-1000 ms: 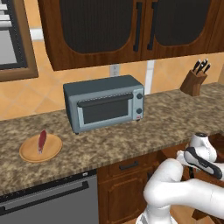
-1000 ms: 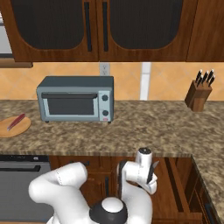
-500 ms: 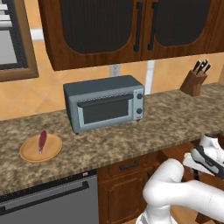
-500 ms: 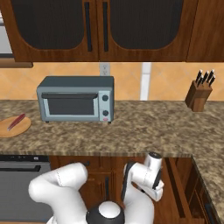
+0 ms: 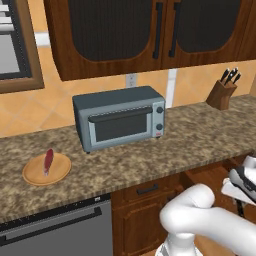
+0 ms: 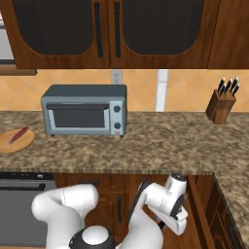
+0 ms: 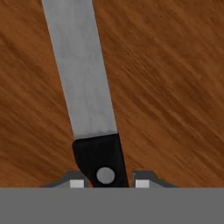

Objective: Pick up the knife from the drawer and place it on the cutting board. Then place the meat from the plate to the cutting board.

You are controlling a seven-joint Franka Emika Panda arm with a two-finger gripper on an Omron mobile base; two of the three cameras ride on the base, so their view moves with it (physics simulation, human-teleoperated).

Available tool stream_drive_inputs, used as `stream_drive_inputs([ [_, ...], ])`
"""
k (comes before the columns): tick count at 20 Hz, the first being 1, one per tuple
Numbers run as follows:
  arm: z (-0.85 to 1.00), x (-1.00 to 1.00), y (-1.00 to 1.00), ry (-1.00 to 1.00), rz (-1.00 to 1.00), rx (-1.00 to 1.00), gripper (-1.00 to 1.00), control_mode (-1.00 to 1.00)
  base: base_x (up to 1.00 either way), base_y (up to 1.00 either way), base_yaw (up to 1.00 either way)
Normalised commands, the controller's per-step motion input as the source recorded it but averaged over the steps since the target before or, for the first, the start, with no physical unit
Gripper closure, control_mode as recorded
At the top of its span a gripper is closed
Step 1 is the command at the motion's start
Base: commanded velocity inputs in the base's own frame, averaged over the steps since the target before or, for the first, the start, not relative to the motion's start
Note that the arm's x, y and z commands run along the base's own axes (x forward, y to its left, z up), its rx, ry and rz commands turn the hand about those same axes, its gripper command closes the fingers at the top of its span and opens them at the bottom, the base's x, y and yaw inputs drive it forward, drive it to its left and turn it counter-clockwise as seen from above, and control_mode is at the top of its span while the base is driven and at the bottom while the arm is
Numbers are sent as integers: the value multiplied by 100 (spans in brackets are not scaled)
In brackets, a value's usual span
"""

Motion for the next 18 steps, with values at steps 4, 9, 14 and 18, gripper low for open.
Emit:
stream_drive_inputs([
  [4,100,-47,1,0,-5,0,100,-100,0,0,0],
  [9,100,-41,13,-4,-1,0,100,-100,0,0,0],
  [14,100,-6,14,-18,0,-3,100,-100,0,0,0],
  [18,69,6,33,-32,1,-1,100,-100,0,0,0],
])
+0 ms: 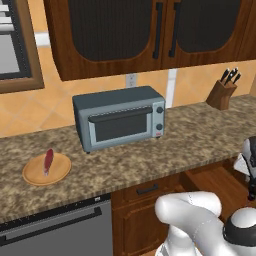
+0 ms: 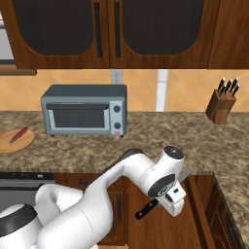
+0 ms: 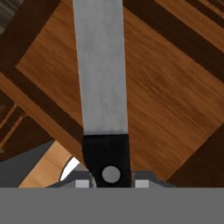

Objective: Pick up the knife from the drawer and place it on the cutting board. Then place the meat from the plate to the cutting board.

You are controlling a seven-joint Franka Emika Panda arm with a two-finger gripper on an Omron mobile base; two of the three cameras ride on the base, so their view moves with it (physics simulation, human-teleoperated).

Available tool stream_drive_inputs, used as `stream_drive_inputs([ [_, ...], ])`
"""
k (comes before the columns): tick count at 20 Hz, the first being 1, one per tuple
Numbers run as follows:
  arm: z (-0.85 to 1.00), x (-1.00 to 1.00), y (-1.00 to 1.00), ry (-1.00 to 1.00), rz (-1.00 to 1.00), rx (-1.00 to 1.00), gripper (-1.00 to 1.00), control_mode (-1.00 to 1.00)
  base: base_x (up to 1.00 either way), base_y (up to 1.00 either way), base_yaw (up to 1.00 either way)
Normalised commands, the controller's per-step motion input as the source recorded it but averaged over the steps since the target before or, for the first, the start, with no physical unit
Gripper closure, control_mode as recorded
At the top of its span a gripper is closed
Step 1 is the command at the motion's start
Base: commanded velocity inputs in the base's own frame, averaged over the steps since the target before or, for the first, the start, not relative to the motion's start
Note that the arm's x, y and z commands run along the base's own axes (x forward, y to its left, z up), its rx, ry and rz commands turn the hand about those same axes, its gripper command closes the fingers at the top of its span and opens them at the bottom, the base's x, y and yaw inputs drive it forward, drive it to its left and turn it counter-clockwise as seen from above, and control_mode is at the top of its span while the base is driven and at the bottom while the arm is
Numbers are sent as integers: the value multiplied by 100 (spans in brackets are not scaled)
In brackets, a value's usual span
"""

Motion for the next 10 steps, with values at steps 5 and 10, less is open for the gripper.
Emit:
stream_drive_inputs([
  [5,69,30,43,-14,8,-4,100,-100,0,0,0],
  [10,64,47,41,4,4,-12,100,-100,0,0,0],
])
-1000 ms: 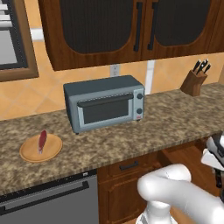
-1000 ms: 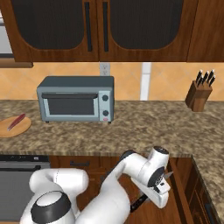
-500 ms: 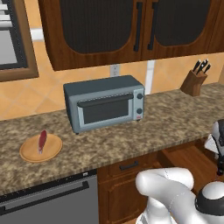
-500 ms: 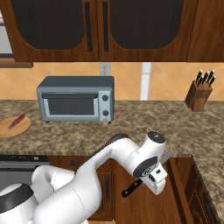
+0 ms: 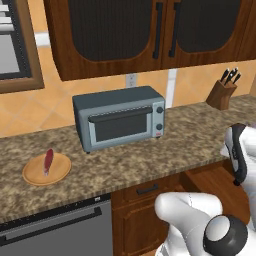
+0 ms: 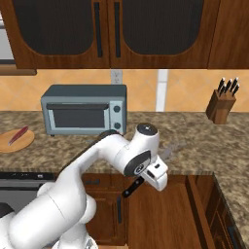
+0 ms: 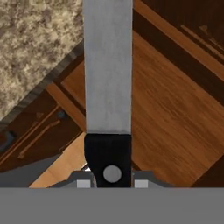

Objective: Pick up the knife from the drawer and place it on the cutting board. Then place the meat from the plate to the cutting board.

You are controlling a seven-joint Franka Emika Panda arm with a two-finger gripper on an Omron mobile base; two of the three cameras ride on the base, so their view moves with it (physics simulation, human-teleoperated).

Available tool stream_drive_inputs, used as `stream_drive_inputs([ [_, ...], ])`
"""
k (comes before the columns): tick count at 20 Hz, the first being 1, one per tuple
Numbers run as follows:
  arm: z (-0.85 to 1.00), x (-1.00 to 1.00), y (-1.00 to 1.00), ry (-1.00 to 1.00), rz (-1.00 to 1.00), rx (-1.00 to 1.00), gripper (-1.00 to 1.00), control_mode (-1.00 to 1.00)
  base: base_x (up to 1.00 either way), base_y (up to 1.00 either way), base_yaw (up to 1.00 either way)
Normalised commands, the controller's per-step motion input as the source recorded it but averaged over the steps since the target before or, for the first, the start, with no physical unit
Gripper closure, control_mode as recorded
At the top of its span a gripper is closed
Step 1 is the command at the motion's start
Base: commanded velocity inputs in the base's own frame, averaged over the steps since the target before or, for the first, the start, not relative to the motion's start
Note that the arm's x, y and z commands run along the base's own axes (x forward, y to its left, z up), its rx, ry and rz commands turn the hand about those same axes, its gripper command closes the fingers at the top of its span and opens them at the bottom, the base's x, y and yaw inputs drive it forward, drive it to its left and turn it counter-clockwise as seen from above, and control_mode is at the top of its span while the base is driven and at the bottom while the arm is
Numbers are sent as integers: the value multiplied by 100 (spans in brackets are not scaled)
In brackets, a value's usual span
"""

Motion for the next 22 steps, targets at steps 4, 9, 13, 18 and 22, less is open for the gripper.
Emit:
stream_drive_inputs([
  [4,-2,36,39,16,0,-13,100,-100,0,0,0],
  [9,0,0,0,0,0,0,100,100,-48,17,-22],
  [13,0,0,0,0,0,0,100,100,-54,35,-57],
  [18,0,0,0,0,0,0,100,100,-32,46,-60],
  [22,0,0,0,0,0,0,100,100,-9,25,-60],
])
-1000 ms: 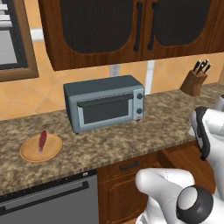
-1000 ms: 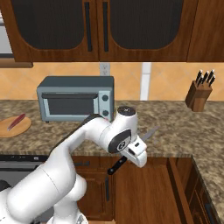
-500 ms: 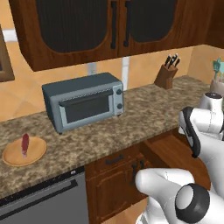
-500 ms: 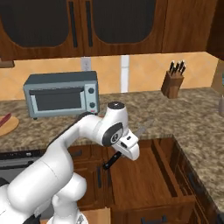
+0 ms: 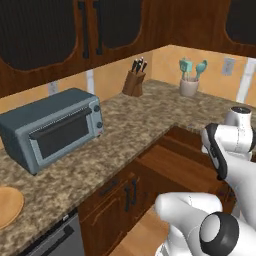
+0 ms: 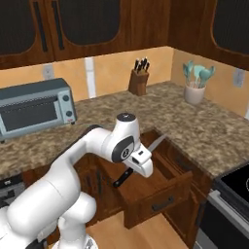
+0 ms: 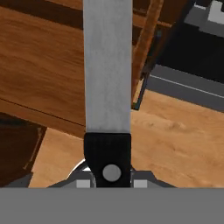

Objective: Pick up the knife from the drawer and place it on the cutting board. Then place the meat from the plate to the cutting board.

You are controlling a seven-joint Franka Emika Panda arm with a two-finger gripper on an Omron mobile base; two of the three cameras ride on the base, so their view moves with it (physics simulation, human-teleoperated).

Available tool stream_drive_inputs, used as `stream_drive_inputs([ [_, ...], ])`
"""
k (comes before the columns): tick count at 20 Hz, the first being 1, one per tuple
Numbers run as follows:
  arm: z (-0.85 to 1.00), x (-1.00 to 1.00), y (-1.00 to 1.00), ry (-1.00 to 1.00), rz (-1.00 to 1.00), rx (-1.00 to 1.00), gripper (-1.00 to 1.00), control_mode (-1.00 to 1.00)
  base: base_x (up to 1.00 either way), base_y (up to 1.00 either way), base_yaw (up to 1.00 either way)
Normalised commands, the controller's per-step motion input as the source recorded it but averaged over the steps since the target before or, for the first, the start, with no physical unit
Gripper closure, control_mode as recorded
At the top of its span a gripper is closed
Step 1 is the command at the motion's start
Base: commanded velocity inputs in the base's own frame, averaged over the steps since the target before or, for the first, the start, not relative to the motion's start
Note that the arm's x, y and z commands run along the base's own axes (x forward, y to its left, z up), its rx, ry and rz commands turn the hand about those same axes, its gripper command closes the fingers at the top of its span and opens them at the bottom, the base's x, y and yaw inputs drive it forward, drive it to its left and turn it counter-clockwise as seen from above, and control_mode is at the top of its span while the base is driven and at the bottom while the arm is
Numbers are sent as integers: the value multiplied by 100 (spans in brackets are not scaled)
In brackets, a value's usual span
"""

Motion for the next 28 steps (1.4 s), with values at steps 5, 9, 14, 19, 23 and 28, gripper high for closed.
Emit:
stream_drive_inputs([
  [5,0,0,0,0,0,0,100,100,-11,42,-51],
  [9,0,0,0,0,0,0,100,100,-89,92,-9],
  [14,0,0,0,0,0,0,100,100,-100,65,-1],
  [19,0,0,0,0,0,0,100,100,-100,94,4],
  [23,0,0,0,0,0,0,100,100,-100,100,23],
  [28,0,0,0,0,0,0,100,100,-87,100,31],
])
